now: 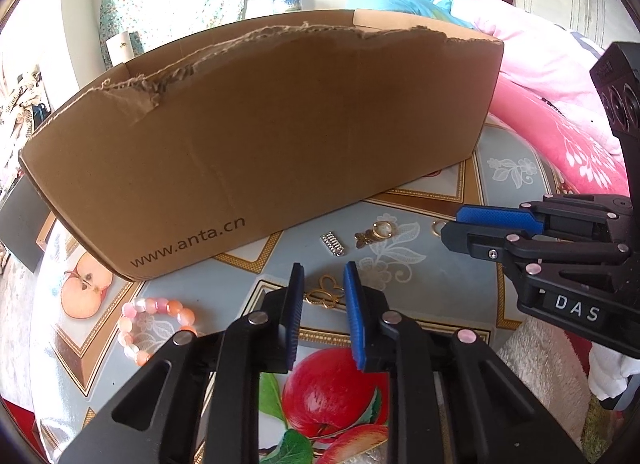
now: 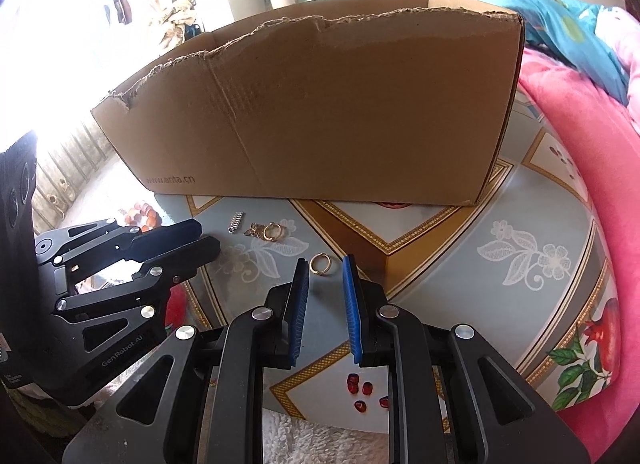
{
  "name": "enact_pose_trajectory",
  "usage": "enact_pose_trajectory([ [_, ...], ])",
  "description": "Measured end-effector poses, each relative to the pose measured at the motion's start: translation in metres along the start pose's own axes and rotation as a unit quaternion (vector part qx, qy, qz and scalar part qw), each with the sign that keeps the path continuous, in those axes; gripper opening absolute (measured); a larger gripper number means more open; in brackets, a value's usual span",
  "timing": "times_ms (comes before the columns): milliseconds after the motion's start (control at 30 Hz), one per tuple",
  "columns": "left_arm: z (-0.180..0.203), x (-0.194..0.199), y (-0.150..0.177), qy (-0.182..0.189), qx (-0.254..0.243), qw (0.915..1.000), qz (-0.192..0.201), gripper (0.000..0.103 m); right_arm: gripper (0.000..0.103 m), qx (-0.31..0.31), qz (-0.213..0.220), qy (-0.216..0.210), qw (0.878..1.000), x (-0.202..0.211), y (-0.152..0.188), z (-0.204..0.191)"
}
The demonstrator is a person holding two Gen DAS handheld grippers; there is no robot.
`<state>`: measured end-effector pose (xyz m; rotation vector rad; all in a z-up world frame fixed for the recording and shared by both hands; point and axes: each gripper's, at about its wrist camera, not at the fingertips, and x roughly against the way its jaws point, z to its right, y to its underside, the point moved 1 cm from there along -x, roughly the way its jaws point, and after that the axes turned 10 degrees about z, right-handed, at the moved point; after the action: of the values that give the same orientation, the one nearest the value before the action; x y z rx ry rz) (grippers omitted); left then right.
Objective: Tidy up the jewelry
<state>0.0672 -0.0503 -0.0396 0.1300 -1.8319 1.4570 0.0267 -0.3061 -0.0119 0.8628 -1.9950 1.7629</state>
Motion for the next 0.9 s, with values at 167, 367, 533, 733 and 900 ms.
enact_pose_trajectory([
  [167, -0.002, 0.000, 0.001, 0.006, 0.000, 1.0000, 0.002, 0.019, 0.018, 0.017, -0.005, 0.001, 1.000, -0.005, -0.001, -0.012],
  [367, -0.003, 0.001, 0.002, 0.011, -0.008, 0.9999, 0.006, 0.019, 0.018, 0.057, -0.010, 0.010, 0.998, -0.011, -0.001, -0.027],
  [533, -0.004, 0.001, 0.002, 0.016, -0.010, 0.9998, 0.006, 0.019, 0.018, 0.095, -0.018, 0.004, 0.995, -0.017, -0.002, -0.046],
  [733, -0.003, 0.000, 0.002, 0.024, -0.030, 0.9992, 0.011, 0.019, 0.017, 0.173, -0.046, -0.041, 0.983, -0.026, -0.007, -0.063],
  [900, -0.004, -0.001, 0.002, 0.027, -0.035, 0.9989, 0.012, 0.019, 0.009, 0.182, -0.069, -0.076, 0.978, -0.033, -0.013, -0.066],
])
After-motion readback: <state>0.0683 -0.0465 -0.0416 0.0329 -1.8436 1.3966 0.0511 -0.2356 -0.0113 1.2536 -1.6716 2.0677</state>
